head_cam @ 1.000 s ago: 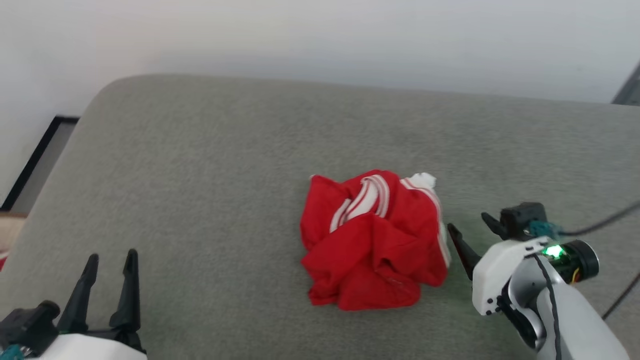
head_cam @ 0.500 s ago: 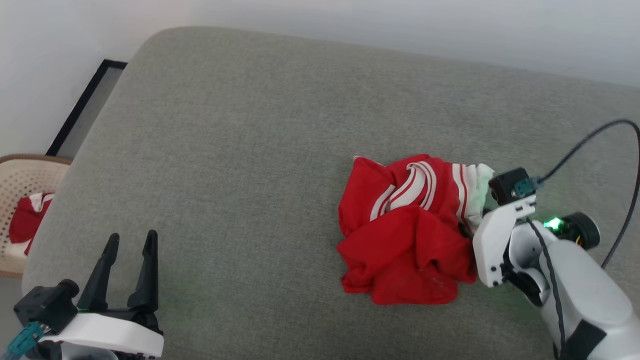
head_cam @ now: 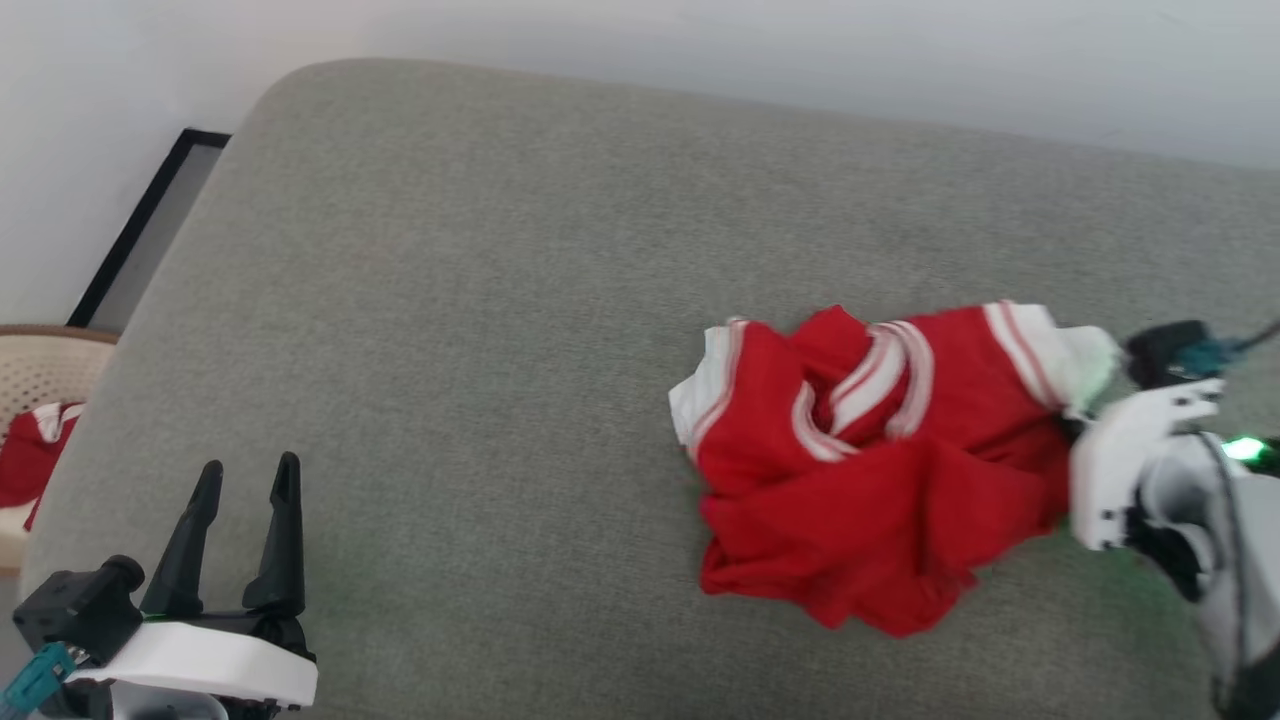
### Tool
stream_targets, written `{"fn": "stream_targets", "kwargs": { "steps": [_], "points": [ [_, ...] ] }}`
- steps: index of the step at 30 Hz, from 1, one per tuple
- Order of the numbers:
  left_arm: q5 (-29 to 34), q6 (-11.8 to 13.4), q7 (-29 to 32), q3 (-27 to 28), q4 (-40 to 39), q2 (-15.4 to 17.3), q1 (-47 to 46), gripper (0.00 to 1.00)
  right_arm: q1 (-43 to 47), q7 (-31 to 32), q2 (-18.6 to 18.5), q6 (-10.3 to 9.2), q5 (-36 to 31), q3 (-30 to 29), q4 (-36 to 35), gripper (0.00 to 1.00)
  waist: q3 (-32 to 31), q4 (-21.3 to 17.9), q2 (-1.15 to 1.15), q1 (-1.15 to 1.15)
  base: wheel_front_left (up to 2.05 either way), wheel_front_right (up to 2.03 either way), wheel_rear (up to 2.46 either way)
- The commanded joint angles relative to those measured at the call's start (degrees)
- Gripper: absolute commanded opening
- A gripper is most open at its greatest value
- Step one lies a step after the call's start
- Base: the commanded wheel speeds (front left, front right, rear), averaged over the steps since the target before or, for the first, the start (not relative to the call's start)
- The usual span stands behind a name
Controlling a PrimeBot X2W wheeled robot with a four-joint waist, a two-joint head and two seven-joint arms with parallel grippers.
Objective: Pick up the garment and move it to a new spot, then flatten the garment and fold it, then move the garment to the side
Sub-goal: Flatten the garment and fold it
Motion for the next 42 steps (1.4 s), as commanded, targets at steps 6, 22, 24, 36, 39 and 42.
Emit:
{"fn": "stream_targets", "kwargs": {
  "steps": [6,22,24,36,39,42],
  "points": [
    [0.91,-0.44,-0.3,0.73,-0.09,-0.52,0.89,1.0,4.33,0.26,-3.27,-0.23,-1.77,-6.59,-1.47,0.0,-0.87,-2.11,0.0,0.0,0.0,0.0,0.0],
    [1.38,-0.94,-0.3,1.09,0.57,0.01,0.93,1.0,11.6,8.02,2.39,-0.18,-6.31,-16.06,-7.5,1.0,-2.32,-5.46,0.0,0.0,0.0,0.0,0.0],
    [1.28,-0.96,0.06,0.75,0.58,0.69,0.56,1.0,11.44,8.43,2.88,-0.17,-6.79,-16.22,-9.31,1.0,-2.52,-6.05,0.0,0.0,0.0,0.0,0.0],
    [-2.62,-1.44,10.34,-4.41,-2.36,7.38,-5.1,1.0,16.11,3.94,7.54,-0.18,-10.39,-20.56,-25.79,1.0,-4.46,-11.4,0.0,0.0,0.0,0.0,0.0],
    [-4.98,-1.4,14.68,-6.43,-3.44,9.47,-7.71,1.0,17.22,0.14,10.51,-0.17,-12.32,-21.79,-29.53,1.0,-4.53,-13.31,0.0,0.0,0.0,0.0,0.0],
    [-8.26,-1.38,21.21,-9.44,-4.11,12.11,-11.9,1.0,18.33,-4.57,13.8,-0.18,-15.41,-22.72,-33.01,1.0,-4.58,-15.93,0.0,0.0,0.0,0.0,0.0]
  ]
}}
